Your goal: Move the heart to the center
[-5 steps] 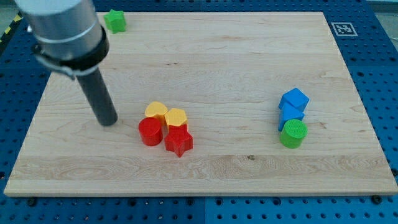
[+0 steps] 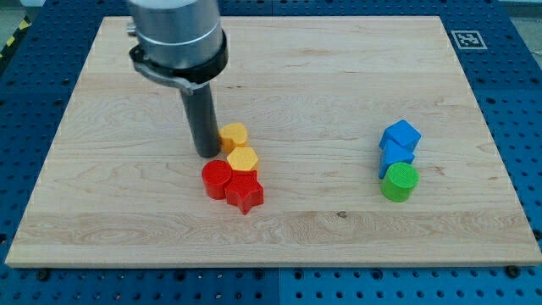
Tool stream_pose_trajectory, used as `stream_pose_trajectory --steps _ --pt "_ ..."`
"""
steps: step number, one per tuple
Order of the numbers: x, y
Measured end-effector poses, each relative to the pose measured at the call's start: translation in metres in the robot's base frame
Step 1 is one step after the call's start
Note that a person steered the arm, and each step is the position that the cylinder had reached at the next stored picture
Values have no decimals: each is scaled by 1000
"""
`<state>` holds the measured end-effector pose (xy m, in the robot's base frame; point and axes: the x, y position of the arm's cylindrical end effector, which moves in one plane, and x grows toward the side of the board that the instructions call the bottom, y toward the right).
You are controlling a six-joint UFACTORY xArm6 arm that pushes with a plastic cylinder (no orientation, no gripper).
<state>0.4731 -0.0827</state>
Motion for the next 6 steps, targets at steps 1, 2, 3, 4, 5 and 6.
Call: stream_pose_trajectory --steps 1,2,3,4,5,6 --pt "-2 22" --pt "4 44" --pt "13 68" --pt "15 97" --pt "9 98" --pt "-2 80"
